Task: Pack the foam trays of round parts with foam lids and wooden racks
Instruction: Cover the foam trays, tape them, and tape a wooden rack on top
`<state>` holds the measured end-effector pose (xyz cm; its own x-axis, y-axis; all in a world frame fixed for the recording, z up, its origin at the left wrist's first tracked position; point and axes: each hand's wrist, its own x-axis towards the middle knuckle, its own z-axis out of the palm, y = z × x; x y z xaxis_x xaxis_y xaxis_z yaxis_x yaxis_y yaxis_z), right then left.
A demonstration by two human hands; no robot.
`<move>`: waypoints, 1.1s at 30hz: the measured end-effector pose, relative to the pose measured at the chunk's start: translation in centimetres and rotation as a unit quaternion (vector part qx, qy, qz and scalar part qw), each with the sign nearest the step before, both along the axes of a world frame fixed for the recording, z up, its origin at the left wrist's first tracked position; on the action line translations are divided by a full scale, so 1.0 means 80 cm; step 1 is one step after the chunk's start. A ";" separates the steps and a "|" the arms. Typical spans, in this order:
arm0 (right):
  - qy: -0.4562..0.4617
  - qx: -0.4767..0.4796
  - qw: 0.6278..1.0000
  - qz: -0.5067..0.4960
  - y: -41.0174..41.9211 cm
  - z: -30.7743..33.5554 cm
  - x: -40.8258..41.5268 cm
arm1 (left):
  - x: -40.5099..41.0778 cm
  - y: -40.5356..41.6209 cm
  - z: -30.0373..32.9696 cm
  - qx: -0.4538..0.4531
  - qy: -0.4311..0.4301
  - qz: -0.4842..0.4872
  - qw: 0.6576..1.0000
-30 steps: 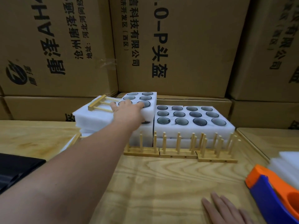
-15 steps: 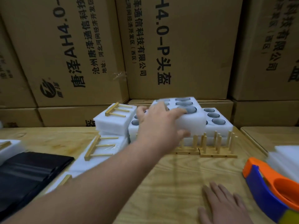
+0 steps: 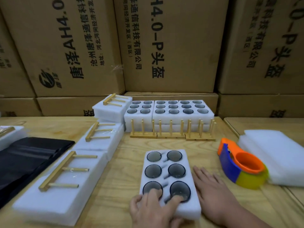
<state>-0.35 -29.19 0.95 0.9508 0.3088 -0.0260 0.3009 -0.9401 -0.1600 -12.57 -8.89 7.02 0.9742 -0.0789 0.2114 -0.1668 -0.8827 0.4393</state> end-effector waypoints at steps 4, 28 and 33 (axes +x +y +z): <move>0.000 0.031 0.998 -0.046 -0.021 -0.003 -0.036 | -0.017 0.026 -0.032 -0.164 0.049 0.005 0.985; -0.043 0.376 0.891 -0.251 -0.064 0.046 -0.136 | 0.082 0.079 -0.060 -0.083 0.005 0.040 0.996; -0.174 0.409 0.859 -0.253 -0.103 0.106 -0.081 | 0.082 0.082 -0.061 -0.106 0.010 0.041 0.993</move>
<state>-6.87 -37.42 9.43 0.8749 -0.3668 0.3163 0.0504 -0.5805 -0.8127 -6.04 -2.32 2.14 0.9796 0.0449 0.1961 -0.0884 -0.7796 0.6200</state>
